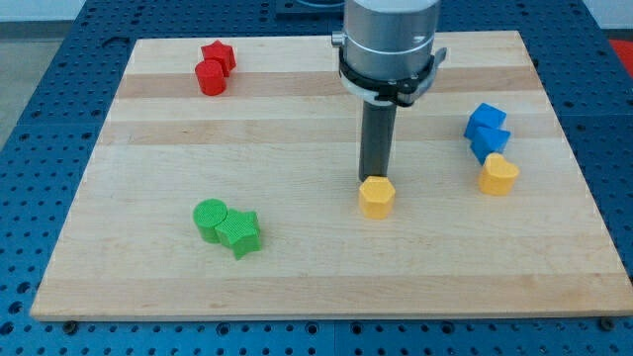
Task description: Move the yellow hexagon closer to the yellow heart
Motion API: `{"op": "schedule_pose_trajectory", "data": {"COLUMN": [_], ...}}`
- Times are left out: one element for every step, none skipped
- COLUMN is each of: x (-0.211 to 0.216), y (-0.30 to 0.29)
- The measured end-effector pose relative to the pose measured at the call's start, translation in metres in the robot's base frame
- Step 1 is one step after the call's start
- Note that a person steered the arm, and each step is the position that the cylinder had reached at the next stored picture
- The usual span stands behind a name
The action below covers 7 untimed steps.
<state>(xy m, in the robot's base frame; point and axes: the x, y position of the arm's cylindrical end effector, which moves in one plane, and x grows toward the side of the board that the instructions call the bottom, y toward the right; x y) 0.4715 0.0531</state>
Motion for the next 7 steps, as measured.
{"op": "schedule_pose_trajectory", "data": {"x": [0.016,0.013,-0.001,0.011,0.058,0.059,0.059], "y": [0.012,0.011,-0.015,-0.042,-0.045,-0.045,-0.034]}}
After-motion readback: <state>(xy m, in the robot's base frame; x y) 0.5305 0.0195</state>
